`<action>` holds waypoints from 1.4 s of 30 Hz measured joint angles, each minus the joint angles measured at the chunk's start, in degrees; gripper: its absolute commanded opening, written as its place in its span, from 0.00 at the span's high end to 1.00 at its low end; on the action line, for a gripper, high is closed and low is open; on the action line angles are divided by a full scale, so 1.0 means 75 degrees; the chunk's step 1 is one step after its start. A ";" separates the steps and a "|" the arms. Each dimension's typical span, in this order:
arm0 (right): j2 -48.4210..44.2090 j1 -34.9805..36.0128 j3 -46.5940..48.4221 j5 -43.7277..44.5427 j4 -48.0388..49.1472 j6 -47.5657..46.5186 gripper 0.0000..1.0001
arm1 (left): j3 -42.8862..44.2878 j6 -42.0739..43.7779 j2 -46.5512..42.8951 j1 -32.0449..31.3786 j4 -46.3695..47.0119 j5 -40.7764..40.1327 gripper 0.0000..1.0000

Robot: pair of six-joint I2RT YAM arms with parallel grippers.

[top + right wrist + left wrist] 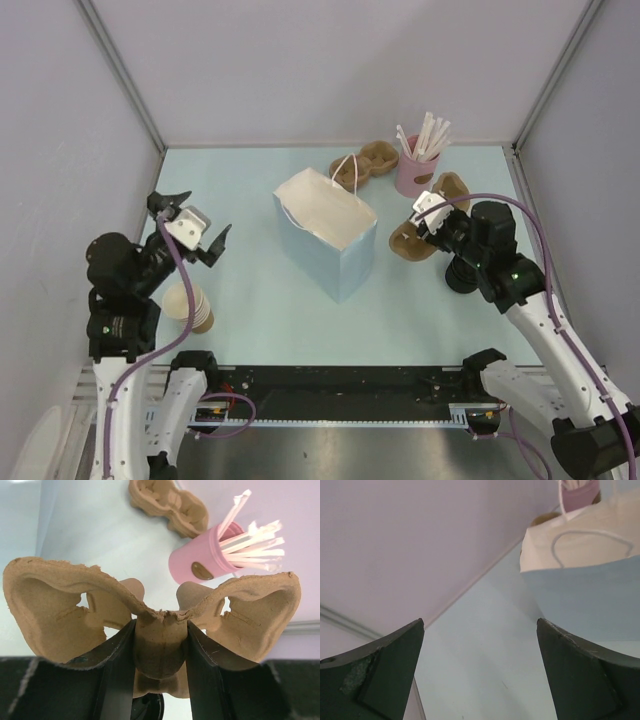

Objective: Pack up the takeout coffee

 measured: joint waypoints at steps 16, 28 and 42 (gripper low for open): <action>-0.0283 -0.0548 0.0070 0.0070 0.0242 0.0729 0.60 | 0.1478 0.0772 0.2658 -0.5884 -0.0306 -0.2442 0.01; -0.0306 -0.1046 -0.0294 -0.0114 0.0391 0.0903 0.59 | 0.1463 0.1343 0.4374 -0.7737 0.0160 -0.4631 0.01; -0.0195 -0.1072 -0.0469 -0.0157 0.0554 0.0903 0.58 | 0.2197 0.0909 0.5045 -0.7950 -0.0204 -0.3984 0.32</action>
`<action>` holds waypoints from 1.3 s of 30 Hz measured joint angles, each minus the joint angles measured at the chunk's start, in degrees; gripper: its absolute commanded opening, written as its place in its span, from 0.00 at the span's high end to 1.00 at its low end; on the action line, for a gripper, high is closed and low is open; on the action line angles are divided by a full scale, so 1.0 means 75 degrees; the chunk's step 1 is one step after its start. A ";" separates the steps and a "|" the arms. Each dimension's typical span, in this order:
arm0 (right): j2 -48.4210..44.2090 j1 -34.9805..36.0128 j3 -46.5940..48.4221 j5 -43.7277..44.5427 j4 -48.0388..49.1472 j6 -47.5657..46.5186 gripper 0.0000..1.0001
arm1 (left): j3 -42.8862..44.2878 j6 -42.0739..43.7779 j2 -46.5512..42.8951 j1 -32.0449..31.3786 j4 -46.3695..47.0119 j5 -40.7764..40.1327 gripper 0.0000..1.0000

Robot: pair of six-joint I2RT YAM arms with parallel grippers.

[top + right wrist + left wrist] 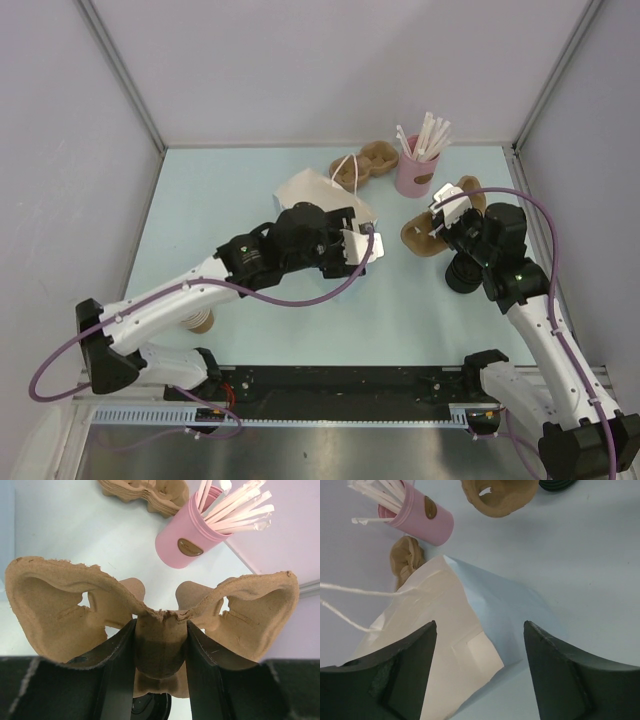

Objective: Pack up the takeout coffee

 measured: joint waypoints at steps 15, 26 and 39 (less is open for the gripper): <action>-0.0003 0.0000 -0.0076 -0.0032 0.0052 0.0000 0.57 | 0.0082 -0.0026 0.0487 -0.0058 -0.0274 -0.0079 0.96; -0.0003 -0.0012 -0.0114 -0.0055 0.0055 0.0003 0.57 | -0.0009 0.0481 0.0082 -0.0061 -0.0708 -0.0012 1.00; 0.0003 -0.0020 -0.0117 -0.0055 0.0058 0.0029 0.57 | -0.0399 0.1955 -0.1789 -0.0070 -0.2192 0.1349 1.00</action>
